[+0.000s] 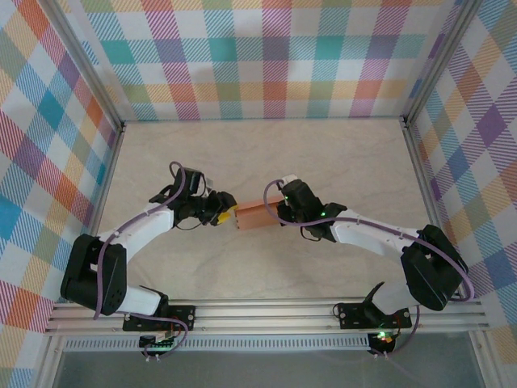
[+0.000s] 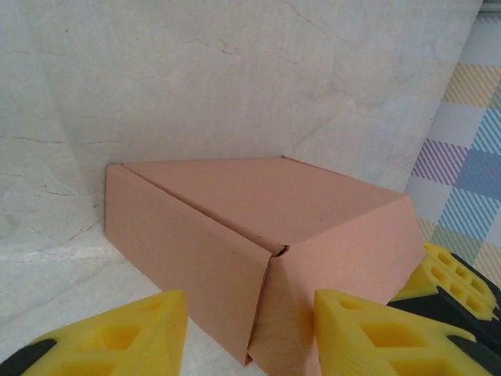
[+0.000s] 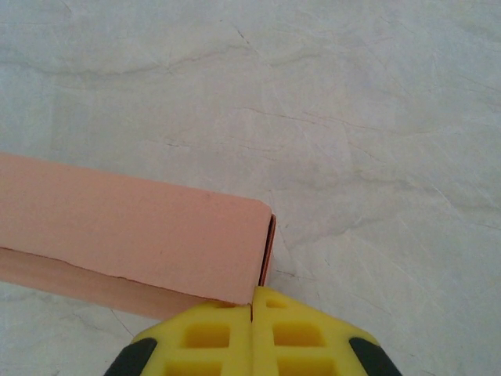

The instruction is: Fold the paper box

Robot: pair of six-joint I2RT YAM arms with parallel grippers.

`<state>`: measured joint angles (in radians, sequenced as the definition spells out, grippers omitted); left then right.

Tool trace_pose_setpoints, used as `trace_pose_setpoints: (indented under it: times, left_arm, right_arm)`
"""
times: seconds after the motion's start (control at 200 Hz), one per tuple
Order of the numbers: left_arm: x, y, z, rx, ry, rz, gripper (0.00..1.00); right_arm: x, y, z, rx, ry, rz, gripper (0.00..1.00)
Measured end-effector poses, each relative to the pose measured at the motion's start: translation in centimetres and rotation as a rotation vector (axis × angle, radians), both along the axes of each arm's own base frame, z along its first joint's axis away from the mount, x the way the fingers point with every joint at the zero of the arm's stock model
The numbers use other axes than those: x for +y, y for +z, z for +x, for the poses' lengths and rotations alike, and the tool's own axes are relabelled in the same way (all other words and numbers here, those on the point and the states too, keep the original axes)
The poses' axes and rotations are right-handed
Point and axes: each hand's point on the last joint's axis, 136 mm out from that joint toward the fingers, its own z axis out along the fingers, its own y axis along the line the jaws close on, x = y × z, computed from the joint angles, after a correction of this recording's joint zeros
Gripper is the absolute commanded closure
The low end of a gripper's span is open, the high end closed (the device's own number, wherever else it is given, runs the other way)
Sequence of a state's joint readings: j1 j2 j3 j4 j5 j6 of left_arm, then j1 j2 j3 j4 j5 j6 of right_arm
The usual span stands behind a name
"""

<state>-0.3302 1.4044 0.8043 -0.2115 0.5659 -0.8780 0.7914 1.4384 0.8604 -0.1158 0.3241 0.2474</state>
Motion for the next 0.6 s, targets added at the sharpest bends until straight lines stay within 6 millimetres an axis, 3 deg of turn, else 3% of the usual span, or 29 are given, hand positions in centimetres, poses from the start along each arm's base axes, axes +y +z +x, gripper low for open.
trace_pose_setpoints:
  times: [0.18,0.39,0.6]
  left_arm:
    - [-0.2,-0.2,0.0,-0.023,-0.009,-0.016,0.62]
    - [-0.3,-0.2,0.1,-0.030,-0.013,-0.022,0.63]
    - [-0.3,-0.3,0.0,-0.033,-0.017,-0.018,0.64]
  right_arm:
    - [0.0,0.0,0.0,0.000,0.001,0.001,0.94]
    - [-0.1,0.4,-0.3,0.006,0.007,0.011,0.59]
    - [0.5,2.9,-0.8,-0.008,0.036,0.103,0.26]
